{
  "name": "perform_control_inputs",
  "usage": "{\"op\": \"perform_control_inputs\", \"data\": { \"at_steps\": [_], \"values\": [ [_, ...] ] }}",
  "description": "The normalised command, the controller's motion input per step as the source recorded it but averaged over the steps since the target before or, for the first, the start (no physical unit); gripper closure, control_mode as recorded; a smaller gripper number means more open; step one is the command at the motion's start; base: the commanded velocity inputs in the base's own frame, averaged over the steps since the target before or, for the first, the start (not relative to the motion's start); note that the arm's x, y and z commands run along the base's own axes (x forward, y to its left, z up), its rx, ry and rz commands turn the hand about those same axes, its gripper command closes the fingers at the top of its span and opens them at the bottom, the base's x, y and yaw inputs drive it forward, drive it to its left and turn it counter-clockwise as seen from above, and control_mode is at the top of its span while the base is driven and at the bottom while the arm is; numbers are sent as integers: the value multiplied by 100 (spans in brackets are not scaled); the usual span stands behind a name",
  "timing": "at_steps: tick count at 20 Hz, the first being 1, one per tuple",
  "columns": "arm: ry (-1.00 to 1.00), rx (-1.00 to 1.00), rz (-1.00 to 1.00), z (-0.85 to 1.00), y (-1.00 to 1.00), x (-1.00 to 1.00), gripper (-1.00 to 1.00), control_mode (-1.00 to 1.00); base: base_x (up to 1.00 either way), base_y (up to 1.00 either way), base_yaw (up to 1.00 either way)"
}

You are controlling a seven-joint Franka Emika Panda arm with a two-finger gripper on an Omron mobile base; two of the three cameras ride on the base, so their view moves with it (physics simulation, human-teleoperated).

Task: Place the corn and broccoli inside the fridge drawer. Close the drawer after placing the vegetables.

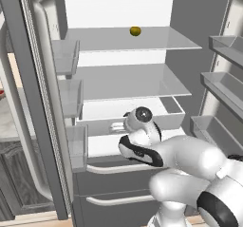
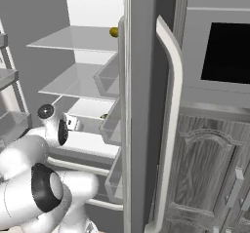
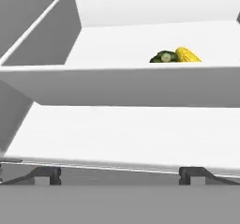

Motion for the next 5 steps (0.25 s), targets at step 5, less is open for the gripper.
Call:
{"op": "perform_control_inputs", "data": {
  "at_steps": [5],
  "values": [
    [-1, 3, 0, 91, -10, -95, -100, -100, 0, 0, 0]
  ]
}}
